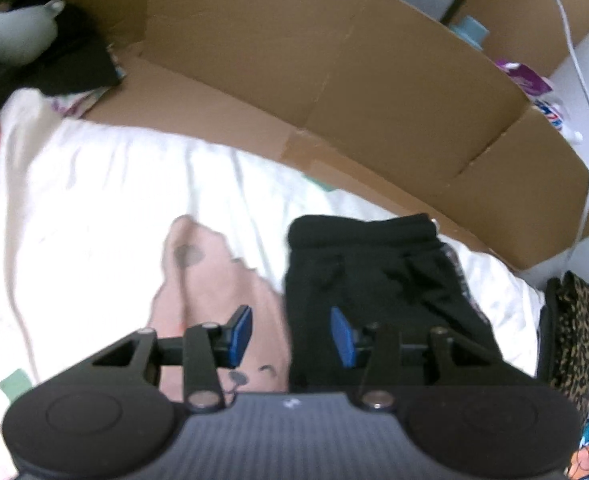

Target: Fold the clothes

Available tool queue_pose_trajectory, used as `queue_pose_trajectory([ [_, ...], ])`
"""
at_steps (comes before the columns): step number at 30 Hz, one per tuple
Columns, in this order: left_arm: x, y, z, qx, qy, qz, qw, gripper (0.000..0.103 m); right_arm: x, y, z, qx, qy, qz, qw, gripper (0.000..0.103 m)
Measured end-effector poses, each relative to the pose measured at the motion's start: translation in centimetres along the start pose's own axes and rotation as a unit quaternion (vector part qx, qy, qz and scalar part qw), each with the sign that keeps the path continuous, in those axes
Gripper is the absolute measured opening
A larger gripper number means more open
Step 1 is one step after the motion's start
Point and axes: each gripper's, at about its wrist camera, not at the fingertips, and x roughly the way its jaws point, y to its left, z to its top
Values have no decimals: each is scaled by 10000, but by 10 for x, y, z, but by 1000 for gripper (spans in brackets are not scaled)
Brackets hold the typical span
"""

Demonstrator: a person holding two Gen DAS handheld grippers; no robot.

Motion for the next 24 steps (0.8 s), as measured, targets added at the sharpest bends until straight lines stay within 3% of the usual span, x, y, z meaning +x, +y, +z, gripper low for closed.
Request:
queue_pose_trajectory([
  [13, 47, 3, -24, 332, 637, 8, 9974, 42, 23, 43, -10, -35, 533, 390, 9978, 10],
  [20, 39, -8, -13, 476, 241, -429, 9977, 42, 33, 50, -16, -175, 717, 415, 9964, 12],
  [24, 43, -10, -11, 468, 276, -465, 9974, 42, 36, 48, -20, -169, 799, 400, 9959, 12],
])
